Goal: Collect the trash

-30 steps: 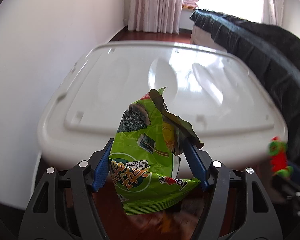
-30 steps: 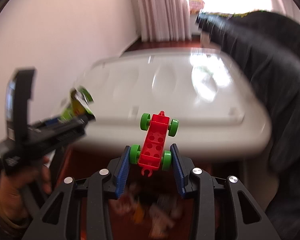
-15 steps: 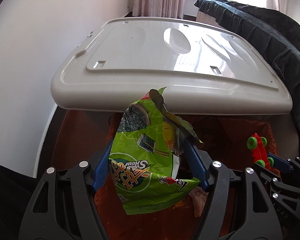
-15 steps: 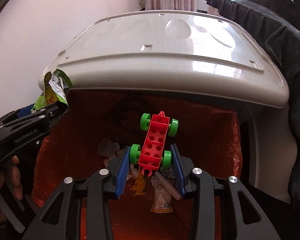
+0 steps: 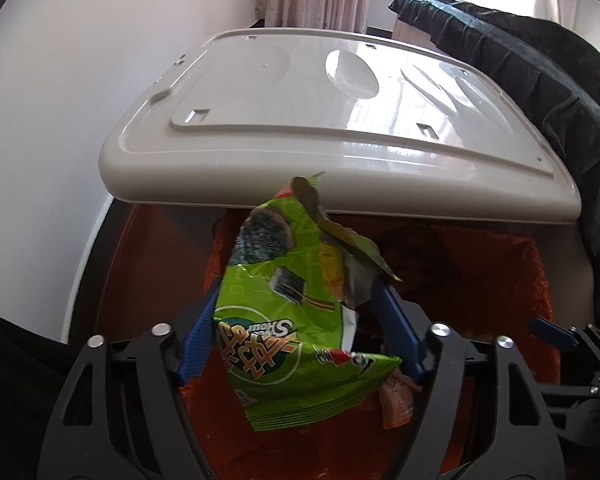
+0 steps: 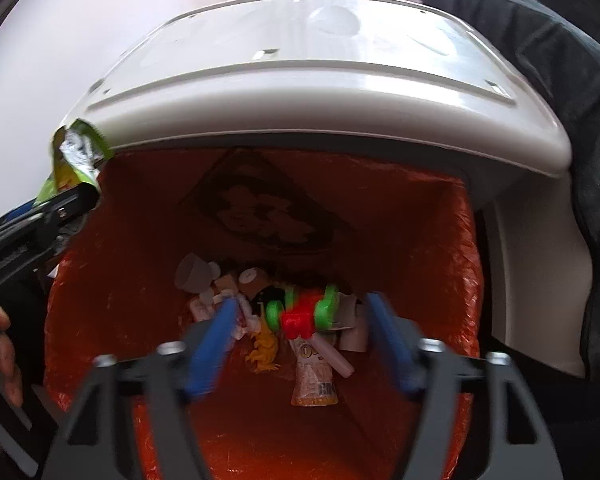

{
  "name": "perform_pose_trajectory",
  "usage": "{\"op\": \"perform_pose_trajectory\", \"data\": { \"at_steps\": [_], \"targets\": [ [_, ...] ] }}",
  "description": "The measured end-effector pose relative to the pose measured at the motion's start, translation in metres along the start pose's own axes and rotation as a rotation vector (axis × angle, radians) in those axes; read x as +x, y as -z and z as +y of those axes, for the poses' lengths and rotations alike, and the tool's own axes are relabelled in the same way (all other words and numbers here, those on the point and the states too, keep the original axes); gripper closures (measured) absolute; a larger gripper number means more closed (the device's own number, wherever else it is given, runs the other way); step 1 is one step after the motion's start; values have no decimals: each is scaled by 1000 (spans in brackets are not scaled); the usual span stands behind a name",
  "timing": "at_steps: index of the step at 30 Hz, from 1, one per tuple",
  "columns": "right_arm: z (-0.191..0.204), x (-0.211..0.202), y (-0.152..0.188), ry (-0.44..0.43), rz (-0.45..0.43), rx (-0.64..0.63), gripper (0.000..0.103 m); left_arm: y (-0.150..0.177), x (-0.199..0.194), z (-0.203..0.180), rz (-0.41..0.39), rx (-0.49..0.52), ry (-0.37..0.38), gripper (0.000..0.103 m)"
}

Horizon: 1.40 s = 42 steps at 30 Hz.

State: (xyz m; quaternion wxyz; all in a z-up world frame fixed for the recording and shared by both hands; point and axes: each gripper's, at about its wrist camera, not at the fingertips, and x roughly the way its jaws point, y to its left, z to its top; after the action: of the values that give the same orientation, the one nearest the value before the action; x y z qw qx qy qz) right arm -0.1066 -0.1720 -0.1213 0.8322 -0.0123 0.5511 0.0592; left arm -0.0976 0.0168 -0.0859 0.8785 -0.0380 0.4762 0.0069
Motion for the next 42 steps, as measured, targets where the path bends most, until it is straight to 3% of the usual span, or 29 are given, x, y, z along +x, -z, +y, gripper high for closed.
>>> {"op": "perform_pose_trajectory", "data": {
  "at_steps": [6, 12, 20, 26, 34, 42],
  "targets": [
    [-1, -7, -1, 55, -52, -14, 16, -4, -2, -1, -13, 0, -8, 24],
    [-8, -29, -15, 84, -142, -14, 10, -18, -17, -4, -90, 21, -38, 23],
    [-17, -78, -69, 160, -337, -39, 6, -54, -42, -8, -226, 34, -50, 19],
    [-31, -100, -117, 164, -441, -2, 6, -89, -53, -10, -270, 5, -18, 13],
    [-43, -97, -169, 204, -498, 23, 5, -133, -55, -15, -340, 6, -8, 10],
    [-56, -79, -192, 232, -508, 68, 5, -165, -36, -13, -357, 1, -10, 10]
  ]
}}
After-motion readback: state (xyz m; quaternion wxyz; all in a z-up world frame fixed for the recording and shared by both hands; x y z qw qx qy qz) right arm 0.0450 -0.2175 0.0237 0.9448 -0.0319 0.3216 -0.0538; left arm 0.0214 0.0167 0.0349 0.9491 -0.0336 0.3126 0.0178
